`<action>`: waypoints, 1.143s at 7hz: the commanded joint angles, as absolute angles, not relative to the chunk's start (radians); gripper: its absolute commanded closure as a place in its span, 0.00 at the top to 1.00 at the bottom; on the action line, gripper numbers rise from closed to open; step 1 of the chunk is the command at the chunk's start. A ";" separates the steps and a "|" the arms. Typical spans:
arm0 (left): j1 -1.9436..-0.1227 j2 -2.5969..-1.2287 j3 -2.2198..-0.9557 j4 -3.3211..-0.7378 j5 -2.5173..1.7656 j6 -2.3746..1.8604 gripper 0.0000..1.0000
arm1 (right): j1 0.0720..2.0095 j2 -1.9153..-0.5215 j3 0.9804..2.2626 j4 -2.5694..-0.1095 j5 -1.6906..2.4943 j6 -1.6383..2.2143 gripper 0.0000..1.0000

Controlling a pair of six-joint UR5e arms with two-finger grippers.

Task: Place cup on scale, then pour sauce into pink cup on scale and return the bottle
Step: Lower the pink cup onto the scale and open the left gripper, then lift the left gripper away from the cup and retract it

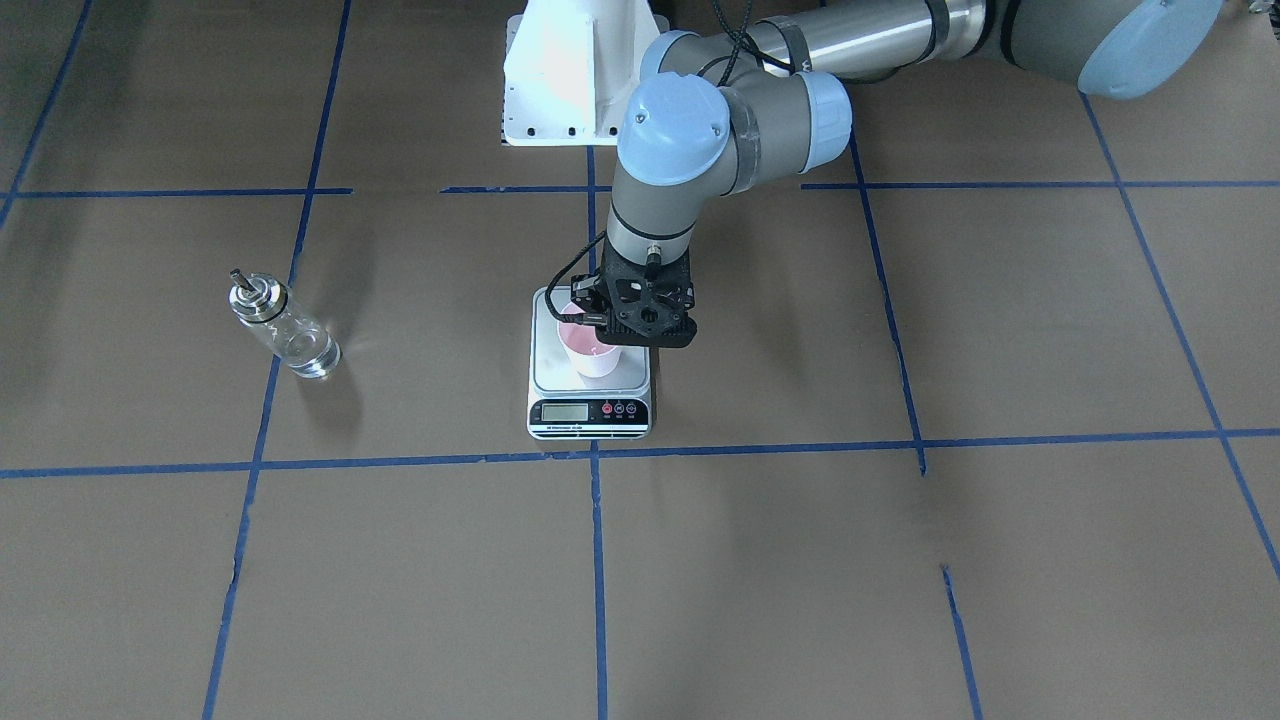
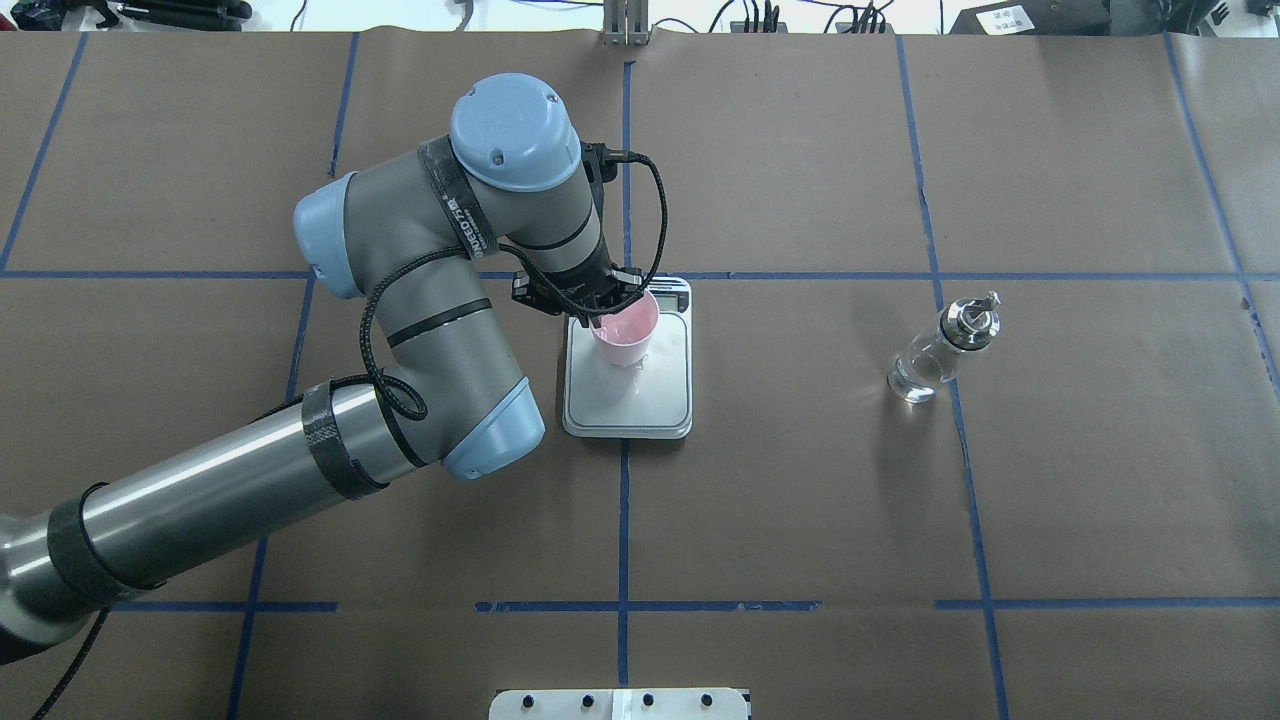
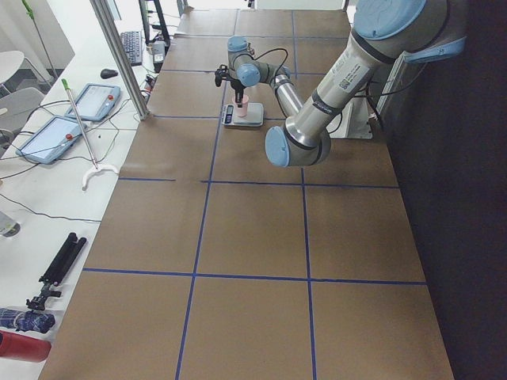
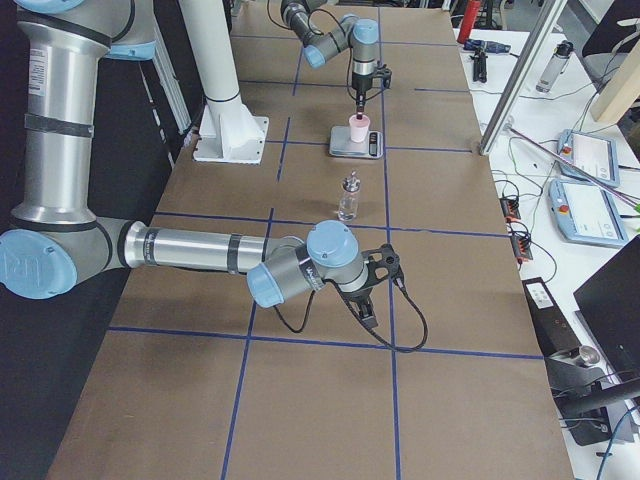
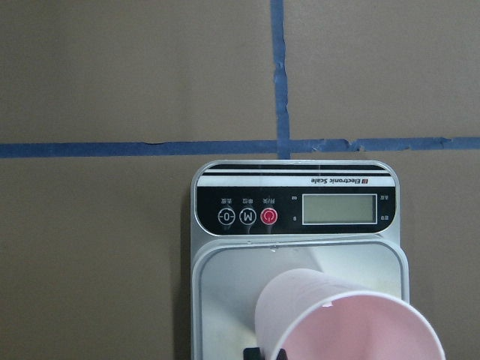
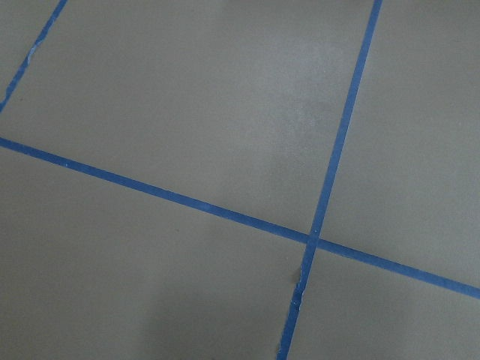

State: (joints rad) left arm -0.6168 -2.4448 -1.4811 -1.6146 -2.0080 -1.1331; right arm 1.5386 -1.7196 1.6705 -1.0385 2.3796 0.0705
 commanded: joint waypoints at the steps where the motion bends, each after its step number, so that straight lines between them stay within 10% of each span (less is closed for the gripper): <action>1: -0.617 -2.442 -1.480 -1.626 -2.008 -1.126 0.69 | 1.539 -1.720 1.671 -1.039 2.379 0.071 1.00; 3: -0.642 -2.433 -1.500 -1.628 -2.006 -1.062 1.00 | 1.539 -1.720 1.680 -1.035 2.382 0.069 1.00; 8: -1.033 -2.046 -1.813 -1.500 -2.022 -0.246 1.00 | 1.451 -1.692 1.687 -0.639 2.511 0.099 1.00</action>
State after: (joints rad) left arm -0.9058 -2.1473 -1.7737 -1.5112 -2.0168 -0.5040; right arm 1.4770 -1.6922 1.6850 -0.7298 2.4461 0.0805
